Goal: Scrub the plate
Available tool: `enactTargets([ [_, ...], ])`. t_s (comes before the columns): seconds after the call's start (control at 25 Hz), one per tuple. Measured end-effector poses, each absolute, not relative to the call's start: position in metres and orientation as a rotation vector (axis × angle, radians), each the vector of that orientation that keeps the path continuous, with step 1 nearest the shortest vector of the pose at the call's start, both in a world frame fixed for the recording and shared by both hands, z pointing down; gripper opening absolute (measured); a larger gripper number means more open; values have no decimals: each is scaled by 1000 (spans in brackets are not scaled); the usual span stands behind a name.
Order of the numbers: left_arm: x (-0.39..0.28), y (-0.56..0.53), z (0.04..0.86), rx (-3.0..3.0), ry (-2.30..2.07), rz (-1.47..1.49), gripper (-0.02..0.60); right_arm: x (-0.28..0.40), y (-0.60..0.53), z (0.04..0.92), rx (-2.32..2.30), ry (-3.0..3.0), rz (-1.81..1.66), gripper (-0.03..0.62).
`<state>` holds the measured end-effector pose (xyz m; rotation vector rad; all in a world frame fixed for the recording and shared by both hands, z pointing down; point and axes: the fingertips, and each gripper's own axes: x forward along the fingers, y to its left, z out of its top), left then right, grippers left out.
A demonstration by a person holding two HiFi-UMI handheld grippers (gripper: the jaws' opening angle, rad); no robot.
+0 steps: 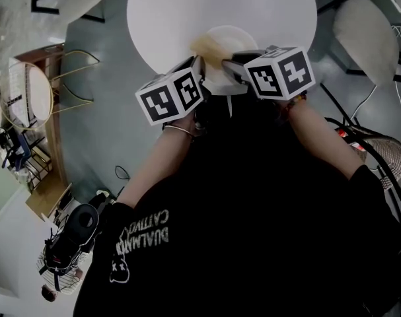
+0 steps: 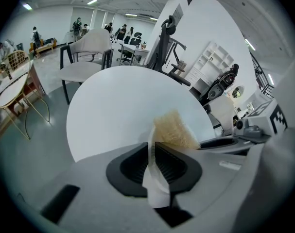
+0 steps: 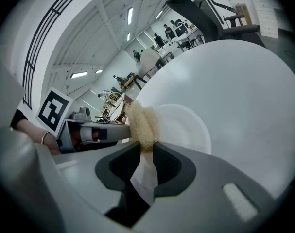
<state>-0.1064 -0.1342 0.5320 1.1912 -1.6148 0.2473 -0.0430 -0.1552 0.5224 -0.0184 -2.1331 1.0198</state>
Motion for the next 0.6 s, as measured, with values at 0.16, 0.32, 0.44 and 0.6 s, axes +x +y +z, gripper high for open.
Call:
enactTargets([
  [0.16,-108,-133,533,1186,-1610,245,49,-42,-156,523,3,-2125,1039,83],
  [0.32,-108,-133,533,1181,-1610,240,49,-36,-160,525,36,-2119,1057,83],
  [0.44,-106,-131,533,1179,-1613,239,50,-31,-162,525,61,-2120,1062,83],
  [0.6,-109,-129,534,1171,-1617,235,51,-28,-166,526,89,-2117,1073,83],
])
